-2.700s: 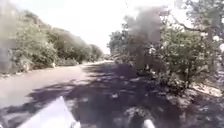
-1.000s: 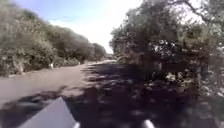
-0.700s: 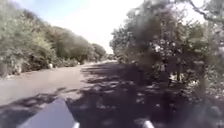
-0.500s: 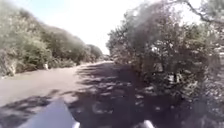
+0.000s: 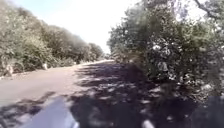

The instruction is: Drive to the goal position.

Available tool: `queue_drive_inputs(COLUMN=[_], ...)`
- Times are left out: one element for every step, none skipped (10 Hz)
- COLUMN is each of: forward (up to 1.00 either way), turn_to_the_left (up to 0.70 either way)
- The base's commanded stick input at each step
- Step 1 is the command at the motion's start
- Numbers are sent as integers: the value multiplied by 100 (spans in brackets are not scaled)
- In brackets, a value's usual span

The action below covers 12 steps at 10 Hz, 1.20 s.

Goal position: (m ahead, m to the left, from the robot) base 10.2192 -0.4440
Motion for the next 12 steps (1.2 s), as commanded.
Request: queue_drive_inputs(forward=[50,50,50,50,50,50,50,50,50,50,50,50], turn_to_the_left=[0,0,0,0,0,0,0,0,0,0,0,0])
